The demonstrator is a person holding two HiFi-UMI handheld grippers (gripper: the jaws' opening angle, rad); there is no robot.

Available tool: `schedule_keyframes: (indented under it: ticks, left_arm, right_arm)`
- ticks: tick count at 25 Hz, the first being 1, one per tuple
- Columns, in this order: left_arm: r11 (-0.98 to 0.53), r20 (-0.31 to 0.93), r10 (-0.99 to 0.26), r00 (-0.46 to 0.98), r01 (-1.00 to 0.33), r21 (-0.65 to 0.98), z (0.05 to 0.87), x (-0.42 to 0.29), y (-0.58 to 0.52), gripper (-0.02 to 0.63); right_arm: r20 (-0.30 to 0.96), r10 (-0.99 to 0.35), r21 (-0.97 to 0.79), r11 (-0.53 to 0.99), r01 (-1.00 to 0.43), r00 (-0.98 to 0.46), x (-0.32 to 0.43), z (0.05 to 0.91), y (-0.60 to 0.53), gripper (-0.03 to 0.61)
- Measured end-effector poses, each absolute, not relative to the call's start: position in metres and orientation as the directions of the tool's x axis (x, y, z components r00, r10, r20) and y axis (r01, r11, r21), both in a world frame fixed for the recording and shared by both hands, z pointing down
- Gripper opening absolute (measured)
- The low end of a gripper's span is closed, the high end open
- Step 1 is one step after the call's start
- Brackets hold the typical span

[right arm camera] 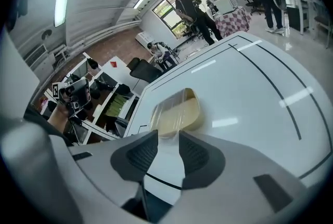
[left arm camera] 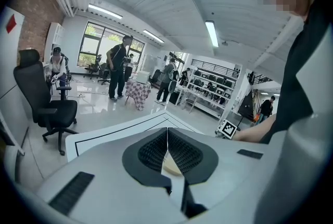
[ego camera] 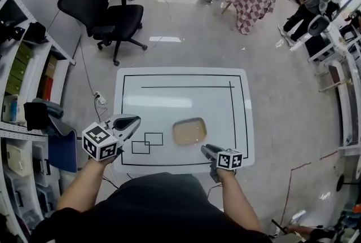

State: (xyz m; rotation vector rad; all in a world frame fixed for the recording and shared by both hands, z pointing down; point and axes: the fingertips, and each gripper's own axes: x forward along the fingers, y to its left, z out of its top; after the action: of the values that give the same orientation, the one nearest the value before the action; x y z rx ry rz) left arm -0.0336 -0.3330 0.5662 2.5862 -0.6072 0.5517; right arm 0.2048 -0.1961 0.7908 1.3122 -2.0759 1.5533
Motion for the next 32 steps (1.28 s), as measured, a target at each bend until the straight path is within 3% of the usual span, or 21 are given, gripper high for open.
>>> schedule_keyframes:
  ticks: [16, 32]
  left_arm:
    - [-0.804, 0.507, -0.295, 0.81, -0.497, 0.327, 0.591, -0.025, -0.334, 0.021]
    - [-0.782, 0.539, -0.29, 0.791, -0.52, 0.343, 0.606, -0.023, -0.338, 0.021]
  right_arm:
    - [0.589, -0.457, -0.75, -0.003, -0.662, -0.666, 0.183, 0.83, -0.202, 0.207]
    - [0.506, -0.459, -0.838, -0.061, -0.542, -0.731, 0.174, 0.845, -0.214, 0.207]
